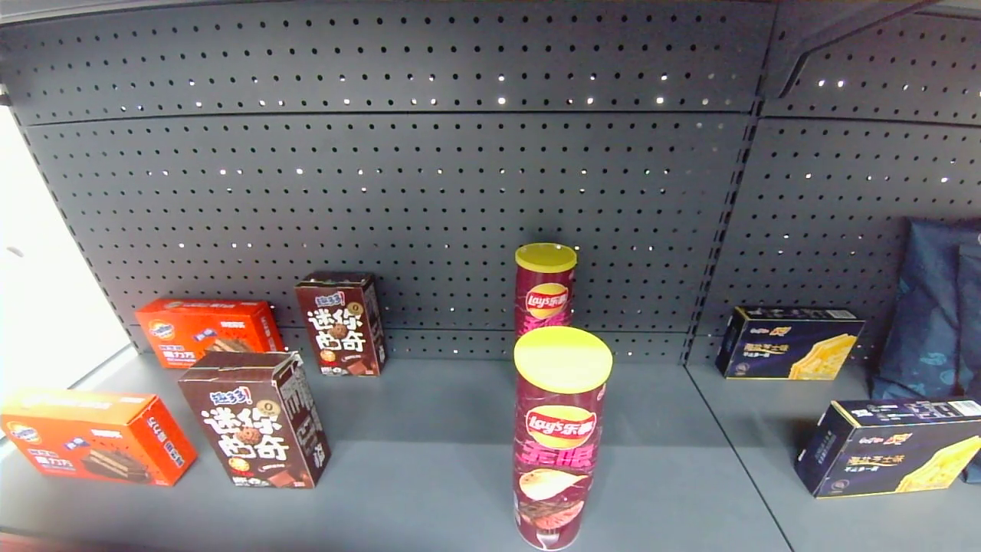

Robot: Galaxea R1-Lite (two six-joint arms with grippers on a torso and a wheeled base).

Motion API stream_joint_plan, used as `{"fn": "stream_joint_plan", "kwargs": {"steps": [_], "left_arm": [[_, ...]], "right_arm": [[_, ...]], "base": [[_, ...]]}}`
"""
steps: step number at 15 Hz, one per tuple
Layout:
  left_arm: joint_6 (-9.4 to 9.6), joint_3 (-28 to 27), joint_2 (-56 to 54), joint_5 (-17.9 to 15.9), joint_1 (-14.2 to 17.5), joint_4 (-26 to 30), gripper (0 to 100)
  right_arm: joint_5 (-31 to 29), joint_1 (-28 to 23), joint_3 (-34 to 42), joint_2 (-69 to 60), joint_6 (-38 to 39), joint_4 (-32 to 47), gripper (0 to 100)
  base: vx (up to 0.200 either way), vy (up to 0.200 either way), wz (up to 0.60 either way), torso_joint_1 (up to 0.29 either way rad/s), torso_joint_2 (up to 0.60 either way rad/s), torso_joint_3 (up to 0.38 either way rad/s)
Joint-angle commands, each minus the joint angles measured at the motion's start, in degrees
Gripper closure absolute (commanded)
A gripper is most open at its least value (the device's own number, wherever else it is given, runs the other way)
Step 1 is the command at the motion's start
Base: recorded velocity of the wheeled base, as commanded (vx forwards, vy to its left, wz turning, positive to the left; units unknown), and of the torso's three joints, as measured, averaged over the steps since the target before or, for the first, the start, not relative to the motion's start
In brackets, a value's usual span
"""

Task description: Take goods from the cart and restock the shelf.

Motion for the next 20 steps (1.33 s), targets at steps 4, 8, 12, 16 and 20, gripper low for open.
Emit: {"fn": "stream_joint_plan", "kwargs": {"steps": [4, 8, 12, 16, 20], "left_arm": [[-0.14, 0.01, 0.09, -0.07, 0.0, -0.01, 0], [0.12, 0.01, 0.09, -0.15, 0.0, -0.01, 0], [0.12, 0.01, 0.09, -0.15, 0.0, -0.01, 0], [0.39, 0.01, 0.09, -0.15, 0.0, -0.01, 0], [0.21, 0.01, 0.09, -0.15, 0.0, -0.01, 0]], "right_arm": [[0.01, 0.0, 0.0, 0.07, -0.02, -0.11, 0], [0.01, 0.0, 0.0, 0.07, -0.02, -0.02, 0], [0.01, 0.0, 0.0, 0.07, -0.02, -0.02, 0], [0.01, 0.0, 0.0, 0.07, -0.02, -0.02, 0], [0.01, 0.0, 0.0, 0.07, -0.02, -0.02, 0]], "base": [[0.0, 0.0, 0.0, 0.0, 0.0, 0.0], [0.0, 0.0, 0.0, 0.0, 0.0, 0.0], [0.0, 0.0, 0.0, 0.0, 0.0, 0.0], [0.0, 0.0, 0.0, 0.0, 0.0, 0.0], [0.0, -0.05, 0.0, 0.001, 0.0, -0.001]]}}
